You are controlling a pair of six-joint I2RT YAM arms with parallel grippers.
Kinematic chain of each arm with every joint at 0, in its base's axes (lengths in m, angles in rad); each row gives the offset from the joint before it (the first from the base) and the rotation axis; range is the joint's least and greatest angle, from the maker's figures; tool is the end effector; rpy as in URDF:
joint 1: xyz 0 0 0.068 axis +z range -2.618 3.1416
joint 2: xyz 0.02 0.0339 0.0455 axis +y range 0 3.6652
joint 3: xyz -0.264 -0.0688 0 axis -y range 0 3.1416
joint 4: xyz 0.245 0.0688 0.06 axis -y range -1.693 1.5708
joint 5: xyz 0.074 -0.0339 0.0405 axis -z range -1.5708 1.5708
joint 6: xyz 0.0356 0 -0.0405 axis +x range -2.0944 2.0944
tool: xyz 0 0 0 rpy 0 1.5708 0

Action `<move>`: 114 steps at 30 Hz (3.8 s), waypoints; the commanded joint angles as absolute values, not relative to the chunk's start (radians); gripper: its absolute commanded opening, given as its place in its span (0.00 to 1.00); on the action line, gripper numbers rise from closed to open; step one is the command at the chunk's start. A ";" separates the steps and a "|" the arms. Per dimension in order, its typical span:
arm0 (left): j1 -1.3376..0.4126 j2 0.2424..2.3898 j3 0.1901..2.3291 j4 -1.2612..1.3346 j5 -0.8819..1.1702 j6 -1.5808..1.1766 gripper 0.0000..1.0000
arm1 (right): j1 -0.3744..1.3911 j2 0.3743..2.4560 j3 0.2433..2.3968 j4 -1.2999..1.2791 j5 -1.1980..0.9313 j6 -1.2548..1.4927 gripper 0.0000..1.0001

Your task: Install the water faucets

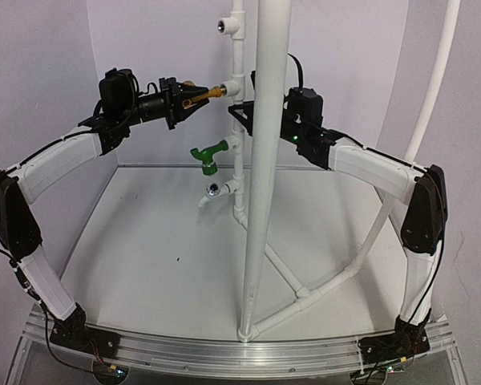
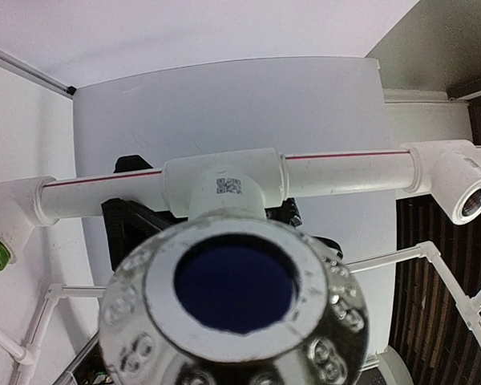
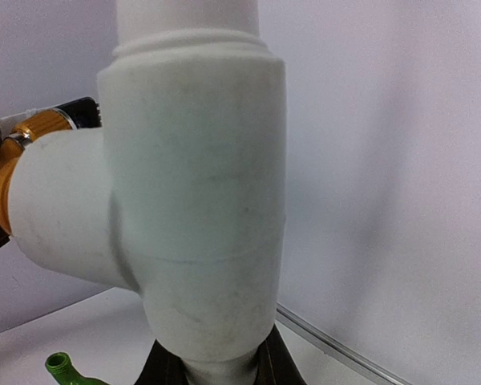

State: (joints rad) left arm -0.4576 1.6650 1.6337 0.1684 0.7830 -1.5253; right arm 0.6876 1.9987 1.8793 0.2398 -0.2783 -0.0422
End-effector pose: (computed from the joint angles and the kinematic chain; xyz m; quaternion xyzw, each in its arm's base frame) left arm 0.3387 -0.1948 0.4422 -0.0614 0.6692 -0.7204 0.1717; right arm 0.3704 0.3169 0.3971 -0.3314 0.5766 0.3223 0.6737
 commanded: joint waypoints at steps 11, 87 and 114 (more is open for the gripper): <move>-0.474 1.693 1.777 0.052 0.743 -1.495 0.00 | 0.752 1.954 1.895 0.179 -0.486 -0.045 0.00; -0.607 1.625 1.732 -0.199 0.380 0.013 0.00 | 0.752 1.959 1.898 0.166 -0.561 -0.029 0.00; -0.593 1.492 1.491 -0.066 0.262 0.385 0.57 | 0.750 1.960 1.891 0.167 -0.549 -0.028 0.00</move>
State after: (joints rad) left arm -0.5994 1.5569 1.5228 -0.0453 0.2711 0.3414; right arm 0.6727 1.9987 1.8904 0.2203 -0.3309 -0.0536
